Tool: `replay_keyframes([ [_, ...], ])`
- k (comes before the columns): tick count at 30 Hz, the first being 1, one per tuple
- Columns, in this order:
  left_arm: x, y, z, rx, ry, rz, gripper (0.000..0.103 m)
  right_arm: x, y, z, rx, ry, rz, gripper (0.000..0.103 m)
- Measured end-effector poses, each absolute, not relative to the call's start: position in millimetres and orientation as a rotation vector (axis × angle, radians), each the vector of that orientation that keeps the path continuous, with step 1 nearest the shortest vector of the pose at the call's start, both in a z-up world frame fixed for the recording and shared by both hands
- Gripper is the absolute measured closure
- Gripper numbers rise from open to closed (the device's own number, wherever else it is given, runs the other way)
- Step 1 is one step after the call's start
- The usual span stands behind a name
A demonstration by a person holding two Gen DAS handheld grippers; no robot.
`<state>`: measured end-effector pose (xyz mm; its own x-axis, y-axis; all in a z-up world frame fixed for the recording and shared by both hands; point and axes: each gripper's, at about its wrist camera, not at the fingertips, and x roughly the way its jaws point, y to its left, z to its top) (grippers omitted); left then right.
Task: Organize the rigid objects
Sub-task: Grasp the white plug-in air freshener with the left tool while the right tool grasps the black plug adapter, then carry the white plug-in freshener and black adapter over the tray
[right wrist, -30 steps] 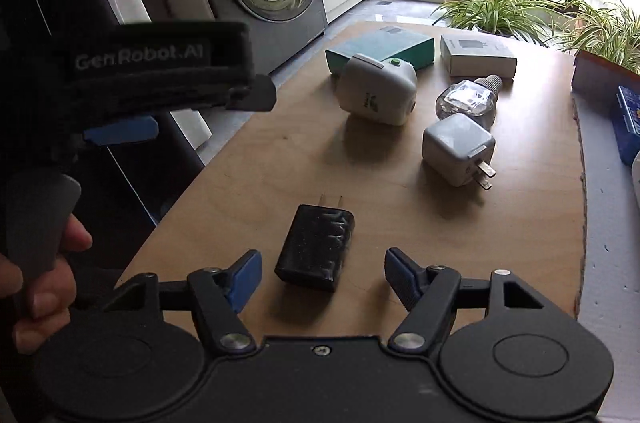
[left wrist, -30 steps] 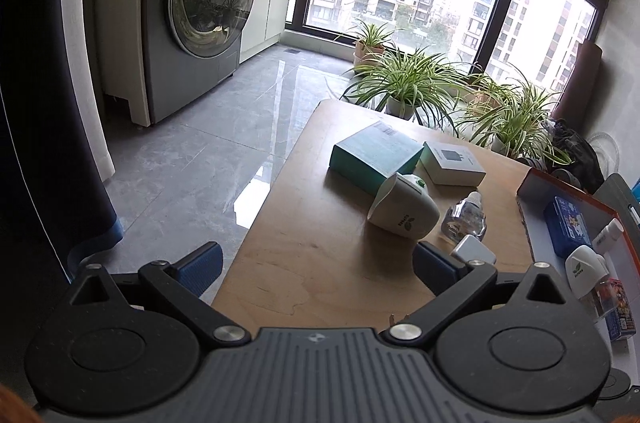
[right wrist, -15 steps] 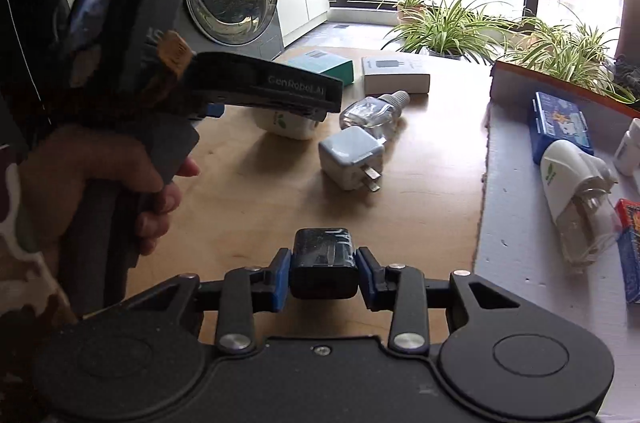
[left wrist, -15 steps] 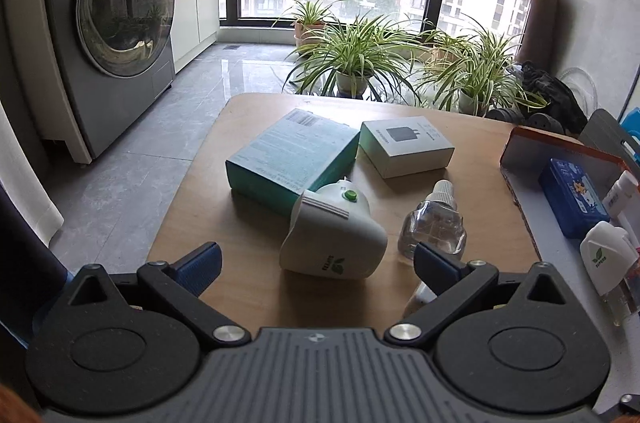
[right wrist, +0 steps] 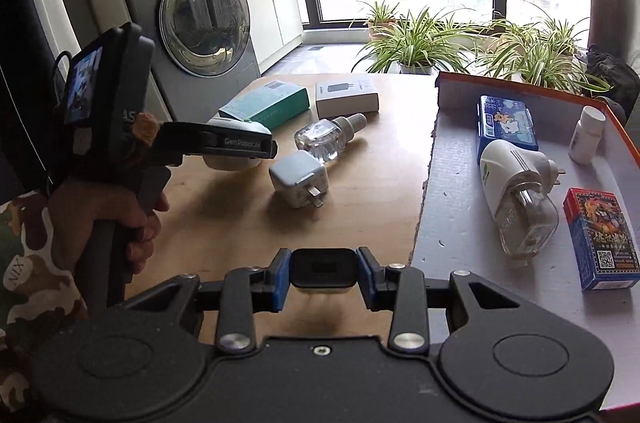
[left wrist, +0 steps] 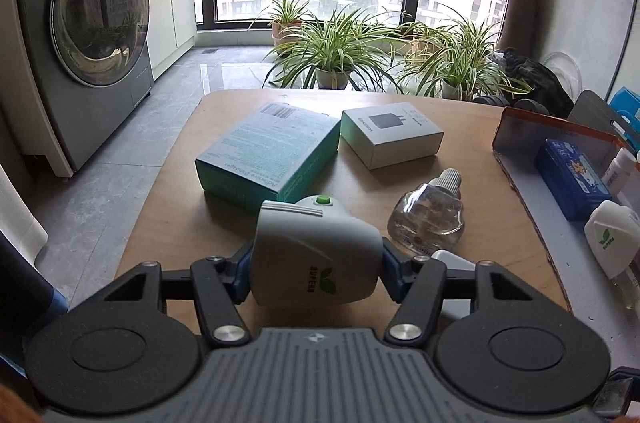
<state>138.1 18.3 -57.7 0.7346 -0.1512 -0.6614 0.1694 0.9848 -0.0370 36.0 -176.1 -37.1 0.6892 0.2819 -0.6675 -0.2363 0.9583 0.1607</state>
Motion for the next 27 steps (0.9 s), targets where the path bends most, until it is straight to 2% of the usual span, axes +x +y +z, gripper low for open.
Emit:
replay_keyframes([
  [16, 58.0, 10.0, -7.9, -0.066, 0.631, -0.227, 0.041, 5.1, -208.7, -1.6, 0.083, 0.641, 0.204, 0.06],
  [27, 27.1, -45.5, 1.9, -0.103, 0.629, -0.371, 0.041, -22.9, -261.8, 17.4, 0.104, 0.571, 0.065, 0.06],
])
